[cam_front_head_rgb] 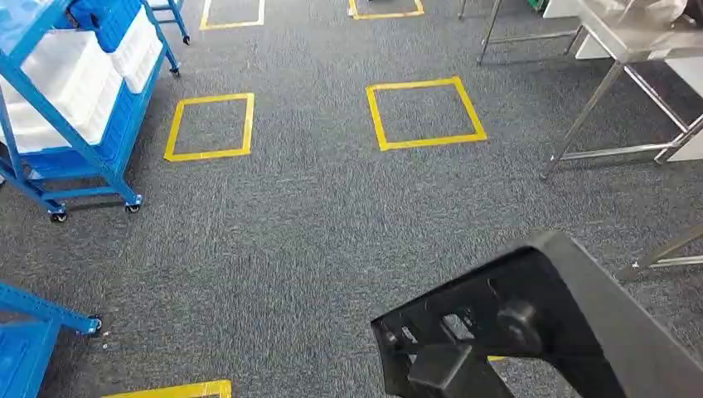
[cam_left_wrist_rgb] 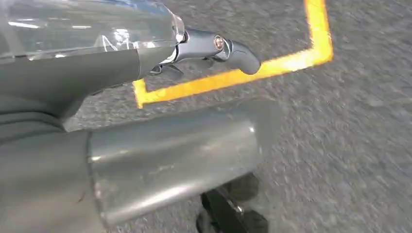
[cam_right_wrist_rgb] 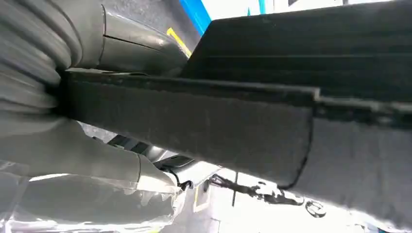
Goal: Take the parts from the cabinet and place them on the table.
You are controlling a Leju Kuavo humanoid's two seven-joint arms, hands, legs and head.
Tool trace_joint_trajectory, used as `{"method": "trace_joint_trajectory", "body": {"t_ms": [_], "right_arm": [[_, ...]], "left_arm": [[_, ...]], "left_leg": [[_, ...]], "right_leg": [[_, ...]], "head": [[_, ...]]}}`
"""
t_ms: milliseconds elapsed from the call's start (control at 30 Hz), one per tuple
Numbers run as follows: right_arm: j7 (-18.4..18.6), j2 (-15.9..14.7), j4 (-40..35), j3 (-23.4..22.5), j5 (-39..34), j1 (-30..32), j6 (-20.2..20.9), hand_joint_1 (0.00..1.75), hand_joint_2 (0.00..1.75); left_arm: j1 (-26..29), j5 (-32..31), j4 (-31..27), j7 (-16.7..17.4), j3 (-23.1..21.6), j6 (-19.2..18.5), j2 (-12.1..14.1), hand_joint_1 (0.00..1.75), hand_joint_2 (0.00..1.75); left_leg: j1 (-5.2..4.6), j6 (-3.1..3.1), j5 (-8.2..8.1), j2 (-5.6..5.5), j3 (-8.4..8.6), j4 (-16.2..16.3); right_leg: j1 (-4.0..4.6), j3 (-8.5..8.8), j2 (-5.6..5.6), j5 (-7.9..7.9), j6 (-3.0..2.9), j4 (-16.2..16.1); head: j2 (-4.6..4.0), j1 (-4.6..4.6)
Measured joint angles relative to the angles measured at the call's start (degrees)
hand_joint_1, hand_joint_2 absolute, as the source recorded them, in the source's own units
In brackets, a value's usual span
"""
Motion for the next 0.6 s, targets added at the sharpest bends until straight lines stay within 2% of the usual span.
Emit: {"method": "trace_joint_trajectory", "body": {"t_ms": [33,67,100,133,167,200,233,267,300,333,400,433,467,500,533,567,600], "right_arm": [[0.04,0.0,0.0,-0.02,0.07,-0.08,0.0,1.75,1.75],[0.09,0.0,0.02,-0.02,0.2,0.01,0.02,1.75,1.75],[0.07,0.0,0.0,-0.02,0.2,0.08,0.02,1.75,1.75],[0.11,0.0,0.02,-0.04,0.2,0.08,0.0,1.75,1.75],[0.15,0.0,0.0,-0.07,0.2,0.09,0.0,1.75,1.75],[0.13,0.0,0.0,-0.09,0.2,0.11,0.0,1.75,1.75],[0.15,0.0,-0.02,-0.09,0.22,0.12,0.0,1.75,1.75],[0.13,0.0,-0.04,-0.11,0.26,0.07,0.0,1.75,1.75],[0.18,0.0,-0.07,-0.11,0.28,0.03,0.0,1.75,1.75],[0.15,0.07,-0.09,-0.13,0.31,0.11,0.0,1.75,1.75],[0.15,0.09,-0.09,-0.22,0.31,0.18,0.0,1.75,1.75],[0.15,0.11,-0.11,-0.24,0.35,0.2,0.0,1.75,1.75],[0.24,0.2,-0.13,-0.26,0.42,0.3,0.0,1.75,1.75],[0.31,0.28,-0.2,-0.28,0.44,0.24,0.0,1.75,1.75],[0.44,0.35,-0.2,-0.31,0.59,0.17,0.0,1.75,1.75],[0.53,0.35,-0.2,-0.33,0.66,0.19,0.0,1.75,1.75],[0.57,0.35,-0.2,-0.39,0.74,0.2,0.0,1.75,1.75]], "left_arm": [[0.15,-0.02,0.02,0.0,0.0,0.0,0.0,0.0,0.0],[0.39,0.0,0.02,0.0,0.0,0.0,0.0,0.0,0.0],[0.51,0.0,0.02,0.0,0.0,0.0,-0.02,0.0,0.0],[0.48,0.0,0.02,0.0,0.0,0.0,-0.04,0.0,0.0],[0.37,0.0,0.02,0.0,0.0,0.0,-0.13,0.0,0.0],[0.28,0.0,0.02,0.0,0.0,0.0,-0.2,0.0,0.0],[0.21,0.0,0.02,0.0,0.0,0.0,-0.24,0.0,0.0],[0.14,0.0,0.02,0.0,0.0,0.0,-0.26,0.0,0.0],[0.15,0.0,0.02,0.0,0.0,0.0,-0.22,0.0,0.0],[0.08,0.0,0.02,0.0,0.0,0.0,-0.22,0.0,0.0],[-0.18,-0.02,0.02,0.0,0.0,-0.02,-0.28,0.0,0.0],[-0.31,-0.02,0.02,-0.02,0.0,-0.02,-0.33,0.0,0.0],[-0.4,-0.04,0.02,-0.04,0.0,-0.02,-0.37,0.0,0.0],[-0.34,-0.04,0.02,-0.11,0.0,-0.04,-0.42,0.0,0.0],[-0.17,-0.04,0.02,-0.15,0.0,-0.04,-0.42,0.0,0.0],[-0.01,-0.04,0.02,-0.15,0.0,-0.04,-0.39,0.0,0.0],[0.11,-0.11,0.02,-0.15,0.0,-0.04,-0.42,0.0,0.0]], "left_leg": [[-0.02,-0.03,0.02,0.96,-0.16,0.0],[-0.03,-0.08,-0.05,1.98,-0.25,0.09],[-0.01,-0.13,-0.1,2.95,-0.3,0.14],[0.08,-0.24,-0.17,3.85,-0.31,0.21],[0.17,-0.43,-0.29,4.57,-0.3,0.31],[0.32,-0.74,-0.51,5.28,-0.3,0.52],[0.48,-1.15,-0.84,5.89,-0.21,0.89],[0.45,-1.66,-1.29,6.44,-0.05,1.53],[0.05,-2.13,-1.79,6.91,-0.42,2.15],[0.09,-2.33,-1.87,7.25,-0.38,2.13],[0.33,-2.83,-1.81,8.24,0.21,2.06],[0.38,-3.09,-1.99,8.67,0.29,2.15],[0.75,-3.5,-3.15,6.52,-0.04,3.08],[0.81,-3.63,-5.21,4.22,-1.13,5.62],[0.87,-3.75,-7.72,2.96,-2.98,10.03],[0.86,-3.88,-9.86,2.34,-5.09,14.76],[0.85,-3.92,-11.08,1.99,-6.96,18.74]], "right_leg": [[-0.11,-1.92,-1.05,-2.46,0.3,4.04],[-0.29,-3.82,-1.53,-4.42,0.58,8.25],[-0.52,-5.19,-1.75,-5.37,0.91,11.37],[-0.75,-5.31,-1.93,-4.78,1.26,11.88],[-1.0,-4.19,-2.2,-3.15,1.53,9.95],[-1.19,-1.88,-2.68,-0.92,1.76,6.05],[-1.33,1.26,-3.87,1.4,1.94,0.63],[-1.33,3.6,-6.28,1.74,1.97,-3.87],[-0.81,3.65,-6.59,1.54,1.2,-4.08],[-0.81,3.54,-5.71,1.52,0.64,-3.85],[-0.41,3.2,-4.65,1.56,0.04,-3.79],[-0.62,3.22,-4.04,1.84,-0.41,-4.13],[-0.89,3.25,-3.49,2.08,-0.78,-4.29],[-0.96,3.13,-3.06,2.18,-1.06,-4.31],[-0.94,3.05,-2.5,2.29,-1.24,-4.31],[-0.86,2.95,-1.84,2.34,-1.31,-4.3],[-0.72,2.9,-1.14,2.4,-1.4,-4.27]], "head": [[0.02,0.13],[0.0,0.13],[0.02,0.13],[0.02,0.15],[0.02,0.15],[0.02,0.15],[0.02,0.17],[0.02,0.2],[0.02,0.24],[0.02,-0.07],[0.02,0.04],[0.02,0.09],[0.02,-0.02],[0.02,-0.33],[0.02,-0.44],[0.02,-0.46],[0.02,-0.46]]}}
